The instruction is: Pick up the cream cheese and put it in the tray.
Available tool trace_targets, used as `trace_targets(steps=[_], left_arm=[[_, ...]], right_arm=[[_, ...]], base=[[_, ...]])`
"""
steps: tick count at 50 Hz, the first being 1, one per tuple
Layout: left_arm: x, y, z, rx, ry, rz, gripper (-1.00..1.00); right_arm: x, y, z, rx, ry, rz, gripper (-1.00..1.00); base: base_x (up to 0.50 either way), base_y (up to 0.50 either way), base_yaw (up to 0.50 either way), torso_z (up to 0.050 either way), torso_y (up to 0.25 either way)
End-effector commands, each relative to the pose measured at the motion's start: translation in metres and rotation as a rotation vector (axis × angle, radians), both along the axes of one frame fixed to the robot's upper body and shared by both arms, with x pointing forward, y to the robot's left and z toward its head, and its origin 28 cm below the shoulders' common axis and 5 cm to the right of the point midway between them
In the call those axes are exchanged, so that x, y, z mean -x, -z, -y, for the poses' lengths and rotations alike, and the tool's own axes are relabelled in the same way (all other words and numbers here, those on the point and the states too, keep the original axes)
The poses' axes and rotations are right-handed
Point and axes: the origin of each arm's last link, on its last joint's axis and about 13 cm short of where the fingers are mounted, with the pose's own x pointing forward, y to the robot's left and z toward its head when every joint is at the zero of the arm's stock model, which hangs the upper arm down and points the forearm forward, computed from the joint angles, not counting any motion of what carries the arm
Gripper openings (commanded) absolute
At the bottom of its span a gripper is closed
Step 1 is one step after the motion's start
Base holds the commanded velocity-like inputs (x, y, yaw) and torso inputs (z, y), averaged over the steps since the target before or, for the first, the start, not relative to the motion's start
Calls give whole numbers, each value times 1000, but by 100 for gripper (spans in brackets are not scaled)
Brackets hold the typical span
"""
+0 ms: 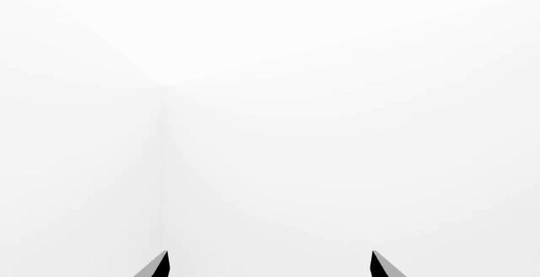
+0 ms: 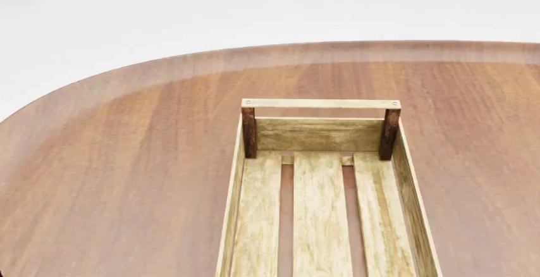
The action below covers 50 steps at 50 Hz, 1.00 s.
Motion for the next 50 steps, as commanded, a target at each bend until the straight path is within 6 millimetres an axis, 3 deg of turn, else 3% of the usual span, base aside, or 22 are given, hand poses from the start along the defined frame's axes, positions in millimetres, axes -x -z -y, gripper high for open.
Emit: trace_targets(steps=[1,17,23,36,50], left_arm=[[0,0,0,2,-2,0,100],[0,-1,-1,5,-6,3,100],[0,-1,-1,4,-5,3,100],[0,0,-1,2,-5,3,100],[0,-1,-1,3,-4,3,100]], right_arm=[[-3,-32,-4,86,-35,62,-100],[-8,-78,-16,181,-81,182,-100],[-7,-103,-24,242,-112,233,-100],[-16,-135,-35,314,-191,296,-100],[-24,-186,-51,445,-280,377,-100]], base=[[0,0,0,0,0],[0,0,0,0,0],[0,0,0,0,2],[0,0,0,0,0],[0,0,0,0,0]])
